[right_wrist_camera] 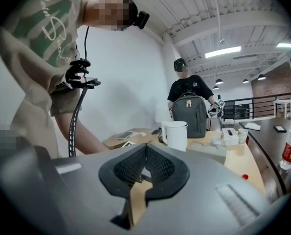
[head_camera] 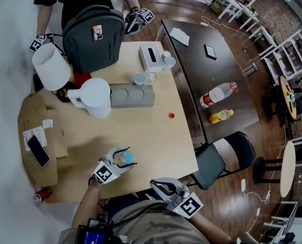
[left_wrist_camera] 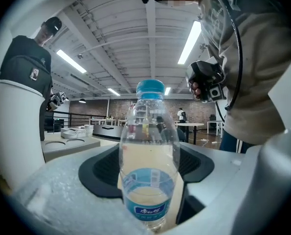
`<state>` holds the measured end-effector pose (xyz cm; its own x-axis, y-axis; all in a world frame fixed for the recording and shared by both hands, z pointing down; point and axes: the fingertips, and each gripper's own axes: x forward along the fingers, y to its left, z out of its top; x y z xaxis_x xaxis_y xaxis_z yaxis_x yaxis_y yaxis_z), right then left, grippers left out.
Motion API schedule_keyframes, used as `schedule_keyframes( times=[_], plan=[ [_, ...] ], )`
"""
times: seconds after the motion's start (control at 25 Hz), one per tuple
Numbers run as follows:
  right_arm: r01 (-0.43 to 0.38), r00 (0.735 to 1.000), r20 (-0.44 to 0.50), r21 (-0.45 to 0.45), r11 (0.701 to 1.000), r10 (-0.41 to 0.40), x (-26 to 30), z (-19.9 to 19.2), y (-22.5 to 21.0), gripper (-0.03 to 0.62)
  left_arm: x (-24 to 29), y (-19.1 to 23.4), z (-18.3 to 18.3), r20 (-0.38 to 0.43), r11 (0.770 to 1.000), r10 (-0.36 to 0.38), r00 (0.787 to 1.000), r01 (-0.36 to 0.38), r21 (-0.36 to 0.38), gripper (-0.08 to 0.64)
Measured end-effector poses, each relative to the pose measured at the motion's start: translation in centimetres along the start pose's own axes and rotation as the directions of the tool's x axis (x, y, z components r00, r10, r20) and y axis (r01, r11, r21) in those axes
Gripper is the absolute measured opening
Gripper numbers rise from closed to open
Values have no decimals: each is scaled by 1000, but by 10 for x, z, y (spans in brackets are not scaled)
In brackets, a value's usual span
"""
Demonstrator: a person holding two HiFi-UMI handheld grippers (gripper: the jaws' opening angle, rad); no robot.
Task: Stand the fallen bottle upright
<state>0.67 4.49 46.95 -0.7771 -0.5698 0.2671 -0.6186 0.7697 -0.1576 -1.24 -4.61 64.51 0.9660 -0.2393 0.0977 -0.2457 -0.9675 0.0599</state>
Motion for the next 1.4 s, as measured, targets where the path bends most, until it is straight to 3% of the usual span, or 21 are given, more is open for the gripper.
schedule_keyframes(
  times=[0.08,0.12,0.36,0.52,0.64,0.92,1.08,1.2,1.4],
  plan=[
    [-29,999,-22,12,1000,29,5,-10,4,35,-2,0,-1,-2,1000,-2,1000,2,-3,336],
    [-45,998,-35,19,999,46,8,-15,3,117,-3,1,-1,1,1000,1,1000,-1,-11,336],
    [-79,994,-76,-16,997,78,28,-40,-24,176,2,-1,0,-19,1000,-9,1000,8,-30,341],
    [-100,991,-98,-56,993,95,50,-77,-45,180,-1,1,0,-7,999,-13,1000,13,-48,344],
    [-116,990,-93,-66,991,110,59,-92,-53,259,-1,1,-7,-39,999,-20,999,18,-51,345],
    [-207,963,-200,-133,969,179,68,-135,-53,283,0,2,-10,-60,996,-41,997,36,-78,344],
    [-210,954,-246,-144,967,171,83,-154,-59,287,0,6,8,8,992,-31,999,32,-126,344],
    [-193,960,-228,-124,973,161,95,-159,-63,285,-2,12,21,47,989,0,999,7,-149,345],
    [-186,964,-214,-113,976,159,112,-168,-64,326,3,7,20,39,991,-10,999,15,-134,345]
  ],
)
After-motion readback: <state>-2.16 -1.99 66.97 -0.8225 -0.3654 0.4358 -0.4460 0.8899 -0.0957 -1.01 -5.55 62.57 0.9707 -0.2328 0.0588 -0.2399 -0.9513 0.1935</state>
